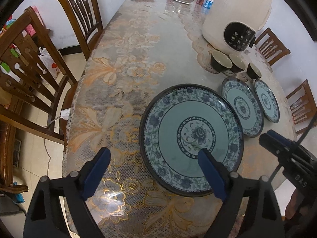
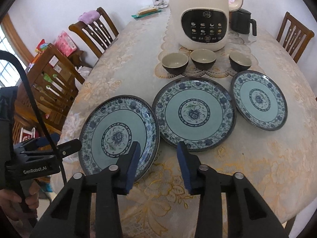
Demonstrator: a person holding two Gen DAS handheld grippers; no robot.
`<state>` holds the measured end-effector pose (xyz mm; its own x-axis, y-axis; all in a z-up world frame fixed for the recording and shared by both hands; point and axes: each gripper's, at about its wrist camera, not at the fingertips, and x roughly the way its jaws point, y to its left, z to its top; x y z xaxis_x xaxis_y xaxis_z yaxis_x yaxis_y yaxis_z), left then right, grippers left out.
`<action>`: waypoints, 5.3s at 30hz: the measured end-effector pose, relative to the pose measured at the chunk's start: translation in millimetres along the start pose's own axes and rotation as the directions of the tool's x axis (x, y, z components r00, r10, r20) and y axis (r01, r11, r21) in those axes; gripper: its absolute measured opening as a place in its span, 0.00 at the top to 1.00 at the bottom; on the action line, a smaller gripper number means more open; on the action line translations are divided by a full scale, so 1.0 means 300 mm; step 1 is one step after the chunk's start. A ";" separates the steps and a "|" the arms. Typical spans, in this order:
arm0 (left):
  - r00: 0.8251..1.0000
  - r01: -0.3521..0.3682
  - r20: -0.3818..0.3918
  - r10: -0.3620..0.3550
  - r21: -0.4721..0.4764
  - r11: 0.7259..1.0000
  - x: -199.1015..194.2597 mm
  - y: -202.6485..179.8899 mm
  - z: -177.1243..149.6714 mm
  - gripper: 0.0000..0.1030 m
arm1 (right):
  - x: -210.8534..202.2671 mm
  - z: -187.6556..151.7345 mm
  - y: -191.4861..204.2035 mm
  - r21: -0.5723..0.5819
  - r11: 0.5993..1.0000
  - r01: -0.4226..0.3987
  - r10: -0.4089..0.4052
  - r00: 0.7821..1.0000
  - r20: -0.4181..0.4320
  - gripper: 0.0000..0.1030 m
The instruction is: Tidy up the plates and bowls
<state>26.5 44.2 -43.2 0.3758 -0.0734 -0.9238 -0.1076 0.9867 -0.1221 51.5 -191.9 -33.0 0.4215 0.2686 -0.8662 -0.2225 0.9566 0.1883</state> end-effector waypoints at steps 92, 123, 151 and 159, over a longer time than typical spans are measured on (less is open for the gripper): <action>0.995 0.104 -0.018 -0.102 0.139 0.985 -0.034 -0.002 0.003 0.46 | -0.013 -0.123 -0.027 0.157 0.987 0.042 -0.046 0.999 0.017 0.72; 0.990 0.117 -0.107 -0.095 0.227 0.967 0.191 -0.322 0.272 0.46 | 0.139 0.043 -0.359 0.274 0.961 0.043 -0.030 0.998 -0.053 0.72; 0.983 0.109 -0.169 -0.065 0.261 0.959 0.320 -0.407 0.302 0.46 | 0.170 0.044 -0.414 0.318 0.947 -0.034 0.039 0.999 -0.009 0.72; 0.987 0.073 -0.158 -0.028 0.286 0.956 0.343 -0.436 0.282 0.46 | 0.162 0.037 -0.416 0.304 0.952 -0.042 0.044 0.999 0.003 0.72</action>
<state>157.0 -80.1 -91.5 0.2289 -0.1230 -0.9657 0.1876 0.9790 -0.0802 109.6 -296.9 -93.6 0.4138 0.3103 -0.8559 0.0374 0.9335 0.3566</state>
